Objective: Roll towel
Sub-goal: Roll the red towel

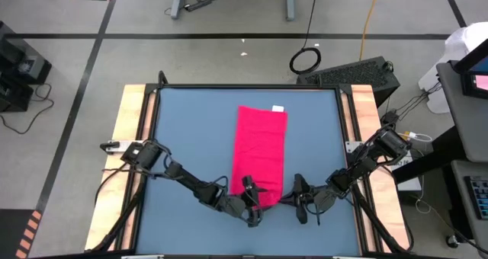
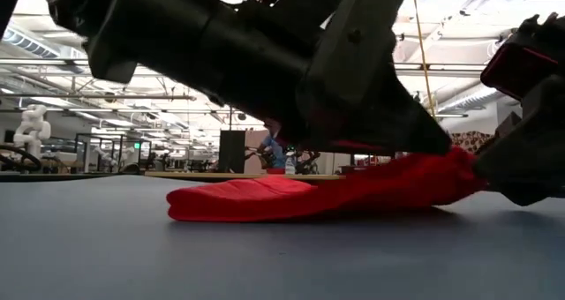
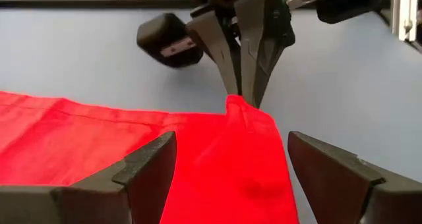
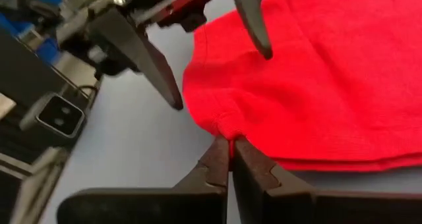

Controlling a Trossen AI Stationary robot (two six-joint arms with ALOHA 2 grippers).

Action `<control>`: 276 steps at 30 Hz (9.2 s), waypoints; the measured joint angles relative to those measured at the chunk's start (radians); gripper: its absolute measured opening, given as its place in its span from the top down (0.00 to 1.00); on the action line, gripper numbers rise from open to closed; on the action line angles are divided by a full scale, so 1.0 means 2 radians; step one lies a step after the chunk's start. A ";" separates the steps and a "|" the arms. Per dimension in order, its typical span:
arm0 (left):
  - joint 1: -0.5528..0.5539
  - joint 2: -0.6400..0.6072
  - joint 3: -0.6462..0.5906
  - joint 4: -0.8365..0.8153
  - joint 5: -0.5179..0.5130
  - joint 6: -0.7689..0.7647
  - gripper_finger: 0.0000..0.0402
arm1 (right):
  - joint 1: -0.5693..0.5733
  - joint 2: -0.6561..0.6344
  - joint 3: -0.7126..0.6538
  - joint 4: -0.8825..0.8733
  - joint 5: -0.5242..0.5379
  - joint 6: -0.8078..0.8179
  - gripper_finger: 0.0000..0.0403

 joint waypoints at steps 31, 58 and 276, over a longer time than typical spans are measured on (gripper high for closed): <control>0.001 0.009 0.000 -0.006 0.004 0.032 0.96 | -0.007 -0.001 0.000 0.034 -0.005 -0.032 0.93; 0.068 0.009 0.000 -0.014 0.253 -0.126 0.98 | 0.056 -0.001 0.116 -0.246 0.125 -0.381 0.59; -0.055 -0.041 -0.053 -0.163 0.001 -0.124 0.28 | 0.065 -0.070 0.116 -0.461 -0.016 0.087 1.00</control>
